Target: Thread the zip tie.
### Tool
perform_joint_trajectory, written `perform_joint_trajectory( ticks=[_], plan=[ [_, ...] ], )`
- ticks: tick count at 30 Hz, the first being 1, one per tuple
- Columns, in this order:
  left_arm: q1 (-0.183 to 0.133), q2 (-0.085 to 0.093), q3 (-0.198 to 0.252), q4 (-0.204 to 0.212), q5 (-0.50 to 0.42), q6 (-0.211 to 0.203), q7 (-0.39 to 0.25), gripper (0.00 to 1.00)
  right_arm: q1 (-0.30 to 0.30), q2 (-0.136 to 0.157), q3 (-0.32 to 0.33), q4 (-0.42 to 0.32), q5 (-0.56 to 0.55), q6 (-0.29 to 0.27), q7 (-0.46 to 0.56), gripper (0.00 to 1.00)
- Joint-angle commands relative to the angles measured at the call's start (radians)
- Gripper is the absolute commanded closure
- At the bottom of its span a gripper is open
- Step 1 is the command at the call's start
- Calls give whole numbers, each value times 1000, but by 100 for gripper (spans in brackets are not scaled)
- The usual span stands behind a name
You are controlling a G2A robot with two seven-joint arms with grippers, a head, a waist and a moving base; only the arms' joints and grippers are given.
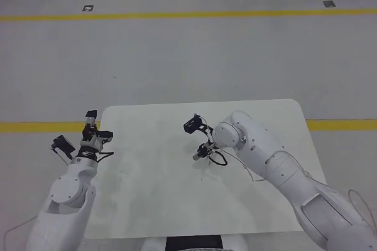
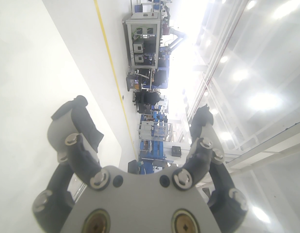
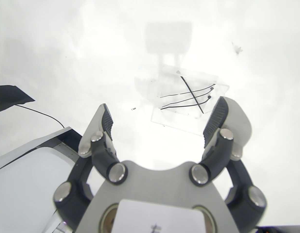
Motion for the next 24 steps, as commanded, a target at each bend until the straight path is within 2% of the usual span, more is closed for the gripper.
perform_joint_trajectory(
  ticks=[1, 4, 5, 6, 13, 24],
  plan=[
    [0, 0, 0, 0, 0, 0, 0, 0, 6, -1, -2, 3, -10, -2, 5, 55],
    [0, 0, 0, 0, 0, 0, 0, 0, 15, -3, -6, 4, -25, -7, 10, 72],
    [0, 0, 0, 0, 0, 0, 0, 0, 16, -3, -8, 4, -31, -9, 13, 85],
    [0, 0, 0, 0, 0, 0, 0, 0, 19, -4, -11, 4, -41, -9, 17, 91],
    [0, 0, 0, 0, 0, 0, 0, 0, 11, -7, -30, -2, -100, -8, 4, 78],
    [0, 0, 0, 0, 0, 0, 0, 0, -15, -15, -46, 5, -165, 25, -18, 79]
  ],
)
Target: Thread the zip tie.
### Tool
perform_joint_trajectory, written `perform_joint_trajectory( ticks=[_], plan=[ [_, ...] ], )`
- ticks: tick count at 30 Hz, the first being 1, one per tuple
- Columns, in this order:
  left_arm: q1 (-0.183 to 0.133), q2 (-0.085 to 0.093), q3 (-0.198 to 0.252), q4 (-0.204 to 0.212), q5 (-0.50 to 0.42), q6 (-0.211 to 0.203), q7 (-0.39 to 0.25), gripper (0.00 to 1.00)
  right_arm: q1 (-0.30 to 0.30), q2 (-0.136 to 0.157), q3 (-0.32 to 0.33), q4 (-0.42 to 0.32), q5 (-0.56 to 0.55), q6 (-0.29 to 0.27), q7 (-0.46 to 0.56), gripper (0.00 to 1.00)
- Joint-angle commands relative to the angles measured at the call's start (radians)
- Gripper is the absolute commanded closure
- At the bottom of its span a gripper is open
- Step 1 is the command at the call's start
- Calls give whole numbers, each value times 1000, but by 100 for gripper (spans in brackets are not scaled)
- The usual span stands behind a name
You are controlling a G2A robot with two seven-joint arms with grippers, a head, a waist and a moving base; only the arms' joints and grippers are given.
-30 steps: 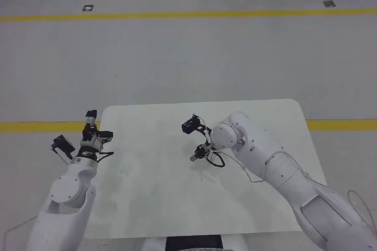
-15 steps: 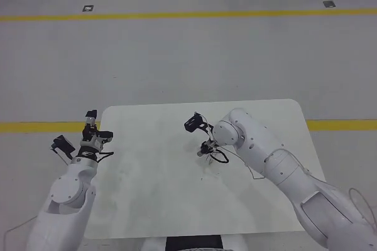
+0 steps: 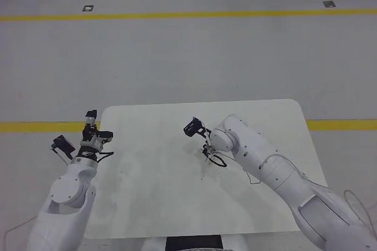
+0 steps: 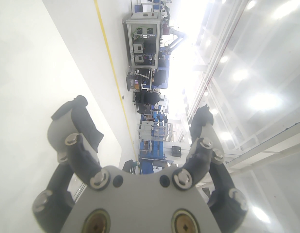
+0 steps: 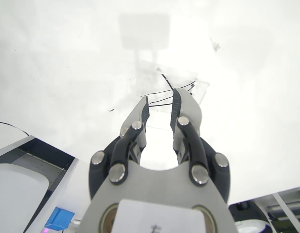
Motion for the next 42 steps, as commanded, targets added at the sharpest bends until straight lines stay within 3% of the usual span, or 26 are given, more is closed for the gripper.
perform_joint_trajectory(
  ticks=[1, 6, 11, 31, 42],
  plan=[
    [0, 0, 0, 0, 0, 0, 0, 0, -3, -1, 0, 2, -6, 1, -3, 81],
    [0, 0, 0, 0, 0, 0, 0, 0, -16, -6, -10, 13, -43, 15, -24, 91],
    [0, 0, 0, 0, 0, 0, 0, 0, -23, -14, -18, 30, -54, 18, -45, 93],
    [0, 0, 0, 0, 0, 0, 0, 0, -2, -62, -49, 144, -76, 7, -87, 89],
    [0, 0, 0, 0, 0, 0, 0, 0, 11, -85, -51, 198, -76, 6, -86, 80]
  ],
)
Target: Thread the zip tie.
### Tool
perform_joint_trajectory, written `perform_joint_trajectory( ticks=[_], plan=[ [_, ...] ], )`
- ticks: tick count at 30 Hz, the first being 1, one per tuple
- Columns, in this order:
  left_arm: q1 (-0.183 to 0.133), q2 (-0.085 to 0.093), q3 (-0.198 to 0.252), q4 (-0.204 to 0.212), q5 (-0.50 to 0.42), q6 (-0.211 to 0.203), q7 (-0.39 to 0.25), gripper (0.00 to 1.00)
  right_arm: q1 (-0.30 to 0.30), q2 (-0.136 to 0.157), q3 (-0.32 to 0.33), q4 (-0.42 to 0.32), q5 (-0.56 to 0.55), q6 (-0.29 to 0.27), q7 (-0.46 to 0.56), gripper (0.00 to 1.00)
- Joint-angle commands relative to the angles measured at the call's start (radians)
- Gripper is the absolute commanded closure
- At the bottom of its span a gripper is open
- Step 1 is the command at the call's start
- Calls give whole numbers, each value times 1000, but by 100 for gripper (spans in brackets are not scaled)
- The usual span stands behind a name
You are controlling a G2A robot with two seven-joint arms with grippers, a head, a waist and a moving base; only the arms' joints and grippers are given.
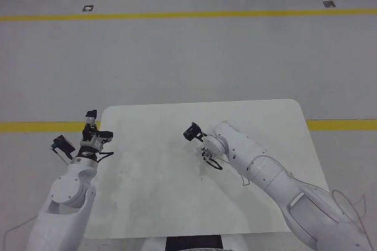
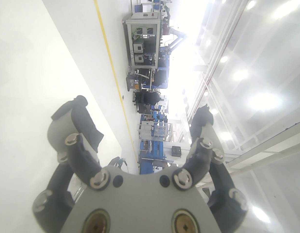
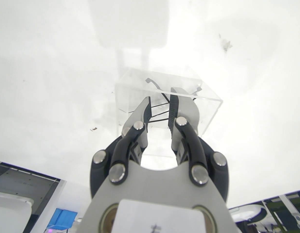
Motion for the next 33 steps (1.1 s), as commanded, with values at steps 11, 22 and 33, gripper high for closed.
perform_joint_trajectory(
  ticks=[11, 22, 33],
  plan=[
    [0, 0, 0, 0, 0, 0, 0, 0, 5, -18, 4, 39, -11, 4, -5, 88],
    [0, 0, 0, 0, 0, 0, 0, 0, -2, -24, 20, 35, -31, 10, 2, 100],
    [0, 0, 0, 0, 0, 0, 0, 0, -44, 4, 85, -87, -65, 6, 52, 100]
  ],
)
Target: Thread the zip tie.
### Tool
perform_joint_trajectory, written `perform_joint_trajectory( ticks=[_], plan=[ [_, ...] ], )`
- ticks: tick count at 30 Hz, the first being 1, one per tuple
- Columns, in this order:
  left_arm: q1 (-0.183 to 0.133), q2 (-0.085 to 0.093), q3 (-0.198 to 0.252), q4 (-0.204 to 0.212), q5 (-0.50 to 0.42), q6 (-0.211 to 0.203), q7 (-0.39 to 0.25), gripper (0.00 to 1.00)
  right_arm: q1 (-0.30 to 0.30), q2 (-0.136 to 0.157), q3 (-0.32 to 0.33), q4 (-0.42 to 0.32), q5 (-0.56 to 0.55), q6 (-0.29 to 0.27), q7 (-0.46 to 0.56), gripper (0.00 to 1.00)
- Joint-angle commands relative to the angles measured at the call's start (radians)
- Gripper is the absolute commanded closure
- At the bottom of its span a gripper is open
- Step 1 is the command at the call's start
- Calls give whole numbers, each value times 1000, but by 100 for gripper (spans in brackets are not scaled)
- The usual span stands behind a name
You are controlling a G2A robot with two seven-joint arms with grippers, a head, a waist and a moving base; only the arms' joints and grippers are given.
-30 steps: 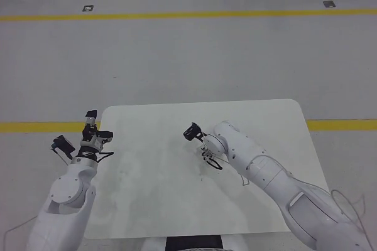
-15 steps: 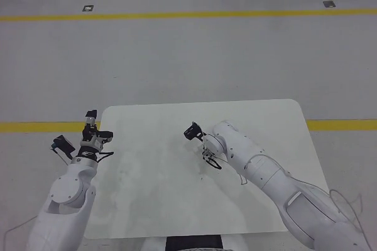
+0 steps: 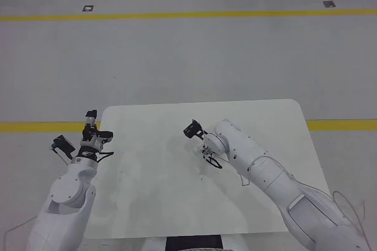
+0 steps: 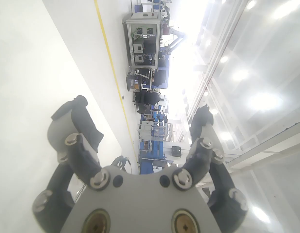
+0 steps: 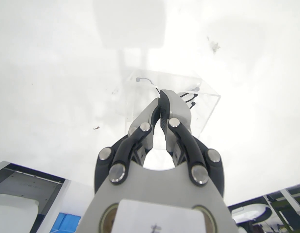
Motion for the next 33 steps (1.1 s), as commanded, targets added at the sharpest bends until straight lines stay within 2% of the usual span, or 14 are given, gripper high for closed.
perform_joint_trajectory(
  ticks=[1, 3, 4, 5, 8, 21, 24, 33],
  plan=[
    [0, 0, 0, 0, 0, 0, 0, 0, -11, 6, 11, -22, -8, -3, 9, 100],
    [0, 0, 0, 0, 0, 0, 0, 0, -23, 12, 22, -41, -17, -8, 16, 100],
    [0, 0, 0, 0, 0, 0, 0, 0, -28, 14, 26, -46, -20, -10, 17, 96],
    [0, 0, 0, 0, 0, 0, 0, 0, -32, 15, 29, -49, -22, -12, 17, 70],
    [0, 0, 0, 0, 0, 0, 0, 0, -41, 17, 34, -51, -29, -18, 13, 64],
    [0, 0, 0, 0, 0, 0, 0, 0, -28, -3, 20, -7, -40, -11, 12, 75],
    [0, 0, 0, 0, 0, 0, 0, 0, -22, -9, 14, 10, -38, -12, 10, 81],
    [0, 0, 0, 0, 0, 0, 0, 0, -3, -28, 1, 20, -54, 28, 53, 77]
  ],
)
